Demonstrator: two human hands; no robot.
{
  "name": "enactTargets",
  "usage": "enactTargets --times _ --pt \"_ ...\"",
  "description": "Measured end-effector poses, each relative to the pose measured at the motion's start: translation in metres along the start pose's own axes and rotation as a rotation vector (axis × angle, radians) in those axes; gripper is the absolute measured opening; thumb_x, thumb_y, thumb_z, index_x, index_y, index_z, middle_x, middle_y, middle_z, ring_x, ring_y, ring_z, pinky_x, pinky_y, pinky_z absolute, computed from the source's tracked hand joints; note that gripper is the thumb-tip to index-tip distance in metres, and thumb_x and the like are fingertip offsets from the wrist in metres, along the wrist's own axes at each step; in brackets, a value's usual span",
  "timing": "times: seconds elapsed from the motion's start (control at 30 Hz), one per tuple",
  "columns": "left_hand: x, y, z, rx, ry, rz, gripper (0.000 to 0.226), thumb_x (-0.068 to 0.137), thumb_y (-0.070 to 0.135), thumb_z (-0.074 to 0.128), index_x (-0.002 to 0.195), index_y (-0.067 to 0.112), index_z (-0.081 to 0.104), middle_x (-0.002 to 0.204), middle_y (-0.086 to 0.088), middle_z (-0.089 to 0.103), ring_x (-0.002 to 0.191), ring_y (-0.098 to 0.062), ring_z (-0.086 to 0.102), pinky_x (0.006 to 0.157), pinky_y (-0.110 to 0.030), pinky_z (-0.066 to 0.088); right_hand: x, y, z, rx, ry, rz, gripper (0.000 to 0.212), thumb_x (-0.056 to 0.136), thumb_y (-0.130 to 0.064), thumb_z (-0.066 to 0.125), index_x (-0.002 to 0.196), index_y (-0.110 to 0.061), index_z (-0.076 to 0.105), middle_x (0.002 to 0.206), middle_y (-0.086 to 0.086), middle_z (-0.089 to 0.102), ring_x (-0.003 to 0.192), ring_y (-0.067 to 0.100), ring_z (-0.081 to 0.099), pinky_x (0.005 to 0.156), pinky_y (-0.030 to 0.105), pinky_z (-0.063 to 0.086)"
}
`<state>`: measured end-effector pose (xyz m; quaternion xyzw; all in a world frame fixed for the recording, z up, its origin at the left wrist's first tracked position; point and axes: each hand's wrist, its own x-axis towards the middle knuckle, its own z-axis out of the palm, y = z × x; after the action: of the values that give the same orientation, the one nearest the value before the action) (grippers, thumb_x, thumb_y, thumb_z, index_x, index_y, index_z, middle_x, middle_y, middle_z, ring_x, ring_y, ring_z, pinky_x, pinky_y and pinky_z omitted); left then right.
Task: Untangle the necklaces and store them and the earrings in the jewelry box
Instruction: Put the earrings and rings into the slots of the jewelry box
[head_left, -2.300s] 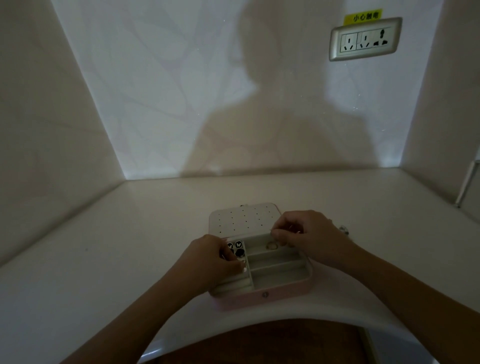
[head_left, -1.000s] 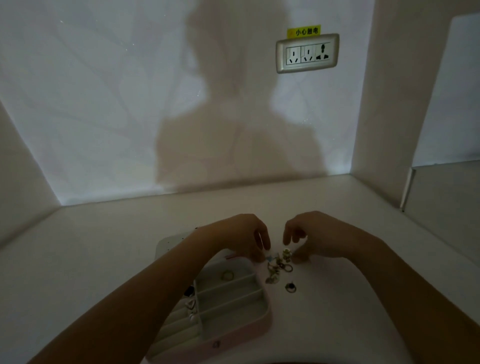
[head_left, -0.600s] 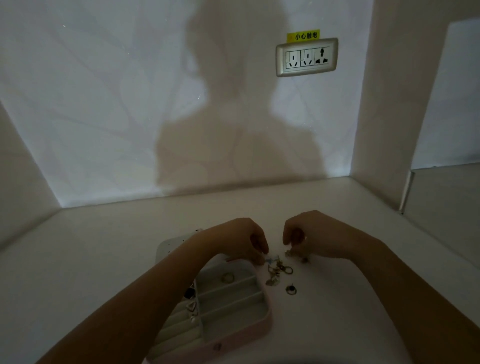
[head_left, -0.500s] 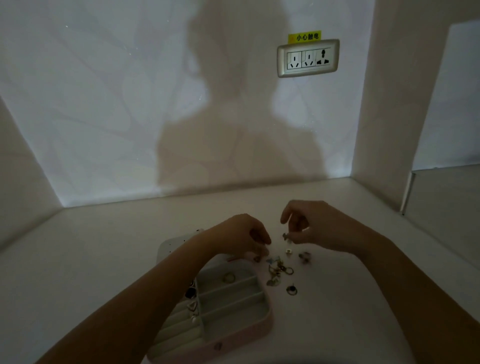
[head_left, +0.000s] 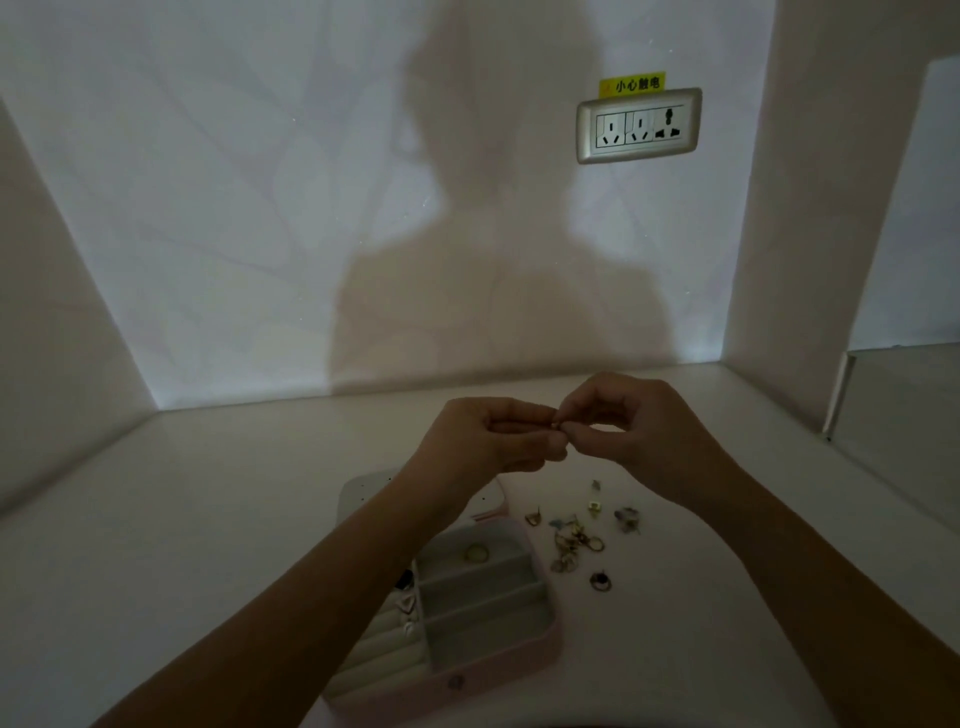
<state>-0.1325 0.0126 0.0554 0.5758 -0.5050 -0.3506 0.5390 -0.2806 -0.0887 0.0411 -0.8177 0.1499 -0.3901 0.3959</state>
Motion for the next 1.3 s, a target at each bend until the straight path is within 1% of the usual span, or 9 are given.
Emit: enactTargets --times 0.2,0.33,0.43,0.6,0.7,0.8,1.03,1.2,1.3 --pt "-0.021 0.001 -0.006 0.076 0.159 0.061 0.014 0.077 0.017 0.071 0.089 0.011 0.072 0.077 -0.006 0.074 0.071 -0.012 0.070 0.065 -0.019 0.055 -0.006 -0.004 0.018 0.066 0.019 -0.037 0.012 0.078 -0.004 0.071 0.081 -0.015 0.069 0.077 0.001 0.071 0.076 0.010 0.068 0.072 0.019 0.053" --pt "-0.035 0.001 -0.011 0.101 0.238 0.094 0.013 0.076 0.015 0.071 0.089 0.015 0.071 0.076 -0.004 0.074 0.069 -0.011 0.070 0.061 -0.017 0.054 -0.010 -0.008 0.030 0.089 0.000 -0.108 0.008 0.078 -0.010 0.074 0.081 -0.016 0.070 0.076 -0.004 0.071 0.076 0.009 0.068 0.072 0.018 0.052" --pt "-0.045 0.001 -0.019 0.176 0.300 0.119 0.009 0.076 0.015 0.071 0.085 0.016 0.071 0.072 0.000 0.073 0.067 -0.010 0.070 0.060 -0.016 0.052 -0.012 -0.011 0.036 0.030 -0.052 -0.185 0.011 0.080 -0.016 0.070 0.091 -0.016 0.073 0.083 -0.008 0.071 0.082 0.006 0.067 0.075 0.014 0.050" --pt "-0.065 0.000 -0.037 0.367 0.359 0.122 0.005 0.077 0.015 0.071 0.077 0.019 0.071 0.065 0.007 0.071 0.060 -0.005 0.066 0.057 -0.013 0.051 -0.017 -0.007 0.050 -0.040 -0.171 -0.228 0.021 0.085 -0.013 0.068 0.105 -0.014 0.072 0.096 -0.008 0.069 0.087 0.006 0.066 0.079 0.018 0.052" --pt "-0.081 0.000 -0.051 0.474 0.289 0.028 0.005 0.076 0.017 0.072 0.074 0.021 0.070 0.066 0.007 0.071 0.060 -0.008 0.067 0.059 -0.018 0.054 -0.018 0.000 0.058 -0.172 -0.217 -0.261 0.019 0.087 -0.025 0.063 0.103 -0.019 0.071 0.094 -0.010 0.068 0.084 0.002 0.063 0.077 0.018 0.052" --pt "-0.100 -0.005 -0.060 0.596 0.133 -0.092 0.006 0.077 0.014 0.072 0.075 0.020 0.071 0.067 0.008 0.071 0.059 -0.003 0.065 0.059 -0.014 0.052 -0.018 0.009 0.062 -0.363 -0.265 -0.312 0.028 0.088 -0.036 0.052 0.098 -0.018 0.072 0.091 -0.008 0.068 0.080 -0.002 0.058 0.074 0.016 0.051" --pt "-0.123 -0.014 -0.075 0.606 -0.058 -0.314 0.007 0.079 0.010 0.071 0.078 0.017 0.073 0.066 0.003 0.072 0.055 -0.003 0.062 0.052 -0.015 0.047 -0.020 0.014 0.067 -0.467 -0.345 -0.290 0.025 0.089 -0.027 0.052 0.099 -0.017 0.072 0.092 -0.005 0.072 0.077 -0.001 0.058 0.073 -0.001 0.037" --pt "-0.119 -0.017 -0.076 0.668 -0.063 -0.347 0.011 0.080 0.016 0.071 0.075 0.026 0.073 0.066 0.005 0.069 0.045 -0.001 0.047 0.045 -0.013 0.038 -0.020 0.017 0.067 -0.465 -0.357 -0.262 0.024 0.090 -0.022 0.052 0.100 -0.014 0.072 0.095 -0.002 0.072 0.082 0.004 0.061 0.074 -0.003 0.035" --pt "-0.114 -0.018 -0.072 0.672 -0.050 -0.343 0.008 0.082 0.014 0.069 0.087 0.015 0.074 0.062 0.013 0.063 0.039 0.006 0.047 0.043 -0.005 0.035 -0.019 0.017 0.067 -0.465 -0.353 -0.259 0.027 0.089 -0.024 0.049 0.100 -0.015 0.072 0.096 -0.002 0.072 0.084 0.005 0.061 0.075 -0.001 0.036"
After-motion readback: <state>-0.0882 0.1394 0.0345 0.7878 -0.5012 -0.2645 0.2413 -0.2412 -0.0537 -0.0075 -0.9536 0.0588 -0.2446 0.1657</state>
